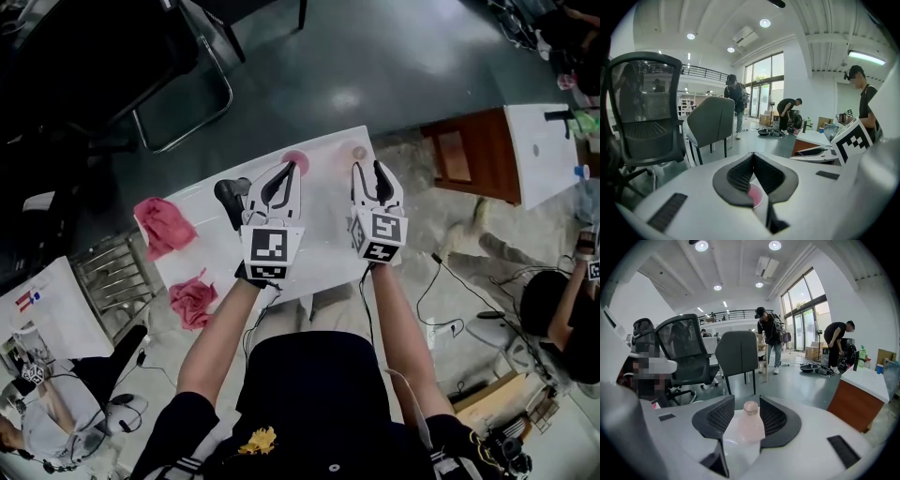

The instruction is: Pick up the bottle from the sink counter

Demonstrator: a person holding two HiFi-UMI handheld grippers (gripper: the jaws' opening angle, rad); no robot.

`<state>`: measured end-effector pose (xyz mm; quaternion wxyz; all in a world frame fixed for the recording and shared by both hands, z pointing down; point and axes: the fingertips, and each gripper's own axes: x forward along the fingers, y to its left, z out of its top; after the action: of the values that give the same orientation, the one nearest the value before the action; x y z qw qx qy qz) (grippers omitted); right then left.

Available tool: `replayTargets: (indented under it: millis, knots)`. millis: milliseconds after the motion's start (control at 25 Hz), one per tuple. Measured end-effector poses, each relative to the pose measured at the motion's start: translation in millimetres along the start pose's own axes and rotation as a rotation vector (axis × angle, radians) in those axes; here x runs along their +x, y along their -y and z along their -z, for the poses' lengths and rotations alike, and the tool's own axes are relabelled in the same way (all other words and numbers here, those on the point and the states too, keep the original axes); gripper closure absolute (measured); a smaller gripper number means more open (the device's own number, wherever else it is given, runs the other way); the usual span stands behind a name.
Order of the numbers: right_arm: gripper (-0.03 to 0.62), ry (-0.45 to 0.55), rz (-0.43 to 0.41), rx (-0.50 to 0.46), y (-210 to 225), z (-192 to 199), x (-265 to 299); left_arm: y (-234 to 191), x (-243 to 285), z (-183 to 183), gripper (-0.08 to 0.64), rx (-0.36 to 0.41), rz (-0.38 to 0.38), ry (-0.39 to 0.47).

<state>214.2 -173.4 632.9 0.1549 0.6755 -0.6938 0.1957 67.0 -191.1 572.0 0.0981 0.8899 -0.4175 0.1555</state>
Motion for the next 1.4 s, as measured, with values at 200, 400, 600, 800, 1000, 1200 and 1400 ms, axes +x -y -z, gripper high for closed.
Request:
replayTargets:
  millis: [200,400,600,800,1000,1200,1400]
  knots:
    - [0.309,-0.019,-0.018,-0.005,-1.4,11.4,12.3,3.7,3.7,7.9,0.541,-0.01,0.002,-0.006]
    - [0.21,-0.063,-0.066,0.04,-4.5,30.5,33.5,4.2,7.9,16.9,0.541,-0.007,0.004,-0.019]
    - [0.169,-0.101,-0.06,0.024,-3.2,48.6,51.7,4.8,12.7,27.1,0.541,0.001,0.007,-0.03]
    - [0.158,-0.115,-0.048,-0.003,-1.3,59.7,64.4,1.9,16.9,34.5,0.541,-0.021,-0.006,-0.035]
    - [0.158,-0.135,-0.041,-0.02,4.5,69.9,81.6,4.2,25.3,34.7,0.541,-0.047,-0.013,-0.028]
    - [0.158,-0.148,-0.035,-0.035,4.9,76.6,96.9,1.8,30.1,34.7,0.541,-0.052,-0.015,-0.024]
    - [0.158,-0.155,-0.034,-0.04,2.4,79.8,107.7,-0.3,28.5,37.3,0.541,-0.059,-0.021,-0.032]
